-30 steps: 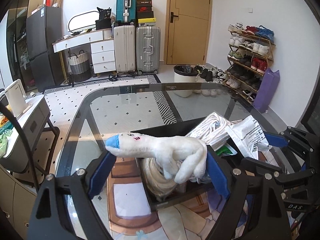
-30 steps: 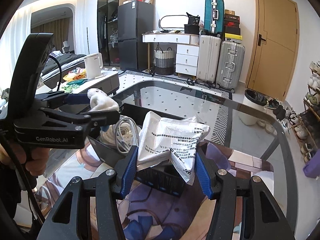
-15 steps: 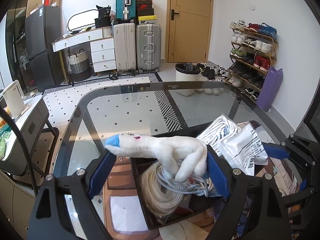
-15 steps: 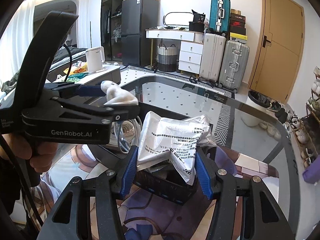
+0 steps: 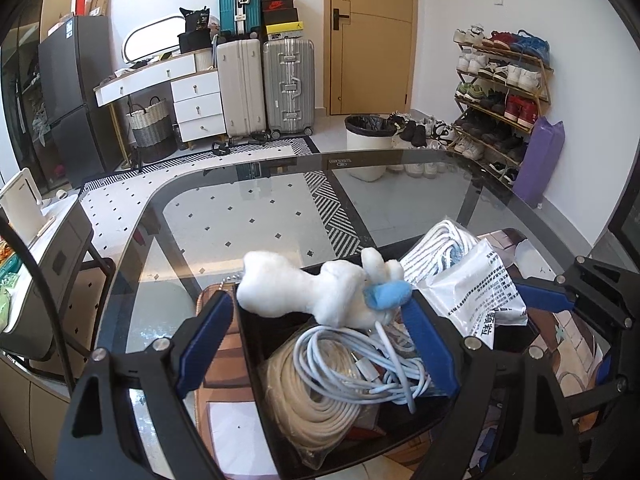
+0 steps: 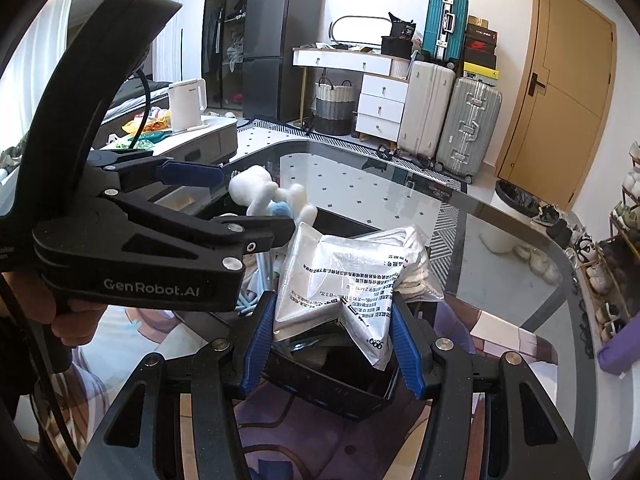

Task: Organize soft objects
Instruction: 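Open left tool to drop the plush toy into the box while right tool releases the packet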

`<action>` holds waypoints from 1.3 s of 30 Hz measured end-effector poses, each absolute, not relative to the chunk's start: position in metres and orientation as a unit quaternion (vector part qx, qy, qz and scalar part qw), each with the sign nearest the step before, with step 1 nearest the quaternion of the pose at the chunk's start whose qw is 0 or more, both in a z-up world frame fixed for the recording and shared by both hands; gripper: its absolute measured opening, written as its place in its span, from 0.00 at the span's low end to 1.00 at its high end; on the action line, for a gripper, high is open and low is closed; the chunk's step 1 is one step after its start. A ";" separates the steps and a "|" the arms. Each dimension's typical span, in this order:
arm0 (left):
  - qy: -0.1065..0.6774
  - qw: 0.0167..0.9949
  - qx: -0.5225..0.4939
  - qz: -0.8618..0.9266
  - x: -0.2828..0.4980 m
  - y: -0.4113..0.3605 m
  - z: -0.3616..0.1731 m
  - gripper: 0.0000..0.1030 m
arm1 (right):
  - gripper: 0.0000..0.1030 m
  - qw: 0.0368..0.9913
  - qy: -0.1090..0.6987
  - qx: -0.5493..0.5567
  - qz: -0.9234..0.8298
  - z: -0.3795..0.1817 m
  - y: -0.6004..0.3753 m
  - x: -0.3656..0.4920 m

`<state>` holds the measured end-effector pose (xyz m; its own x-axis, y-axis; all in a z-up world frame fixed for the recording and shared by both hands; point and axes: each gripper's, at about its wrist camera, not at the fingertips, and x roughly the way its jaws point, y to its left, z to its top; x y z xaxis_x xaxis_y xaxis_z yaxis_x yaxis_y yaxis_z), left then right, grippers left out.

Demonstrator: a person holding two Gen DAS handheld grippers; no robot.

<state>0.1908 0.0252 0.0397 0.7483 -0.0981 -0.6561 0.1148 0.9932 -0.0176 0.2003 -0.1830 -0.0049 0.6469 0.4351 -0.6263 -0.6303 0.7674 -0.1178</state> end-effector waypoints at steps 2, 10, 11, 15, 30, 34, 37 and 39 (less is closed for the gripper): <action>0.352 0.934 0.013 -0.058 0.192 0.024 0.039 0.84 | 0.54 0.892 0.296 -0.168 0.299 -0.005 -0.183 0.202; 0.358 0.932 0.021 -0.057 0.193 0.020 0.035 0.84 | 0.54 0.889 0.300 -0.171 0.299 -0.008 -0.181 0.206; 0.357 0.932 0.021 -0.057 0.192 0.020 0.035 0.84 | 0.54 0.889 0.301 -0.170 0.299 -0.008 -0.181 0.206; 0.359 0.931 0.023 -0.056 0.193 0.021 0.034 0.84 | 0.54 0.889 0.303 -0.163 0.302 -0.007 -0.182 0.208; 0.359 0.931 0.026 -0.059 0.185 0.023 0.032 0.85 | 0.74 0.892 0.295 -0.159 0.302 -0.004 -0.191 0.207; 0.354 0.933 0.023 -0.059 0.179 0.025 0.039 0.90 | 0.83 0.898 0.283 -0.152 0.302 0.001 -0.200 0.201; 0.352 0.934 0.012 -0.061 0.175 0.028 0.044 0.94 | 0.88 0.902 0.279 -0.154 0.292 0.003 -0.205 0.199; 0.353 0.933 0.006 -0.063 0.172 0.030 0.045 0.96 | 0.94 0.904 0.274 -0.148 0.292 0.004 -0.208 0.196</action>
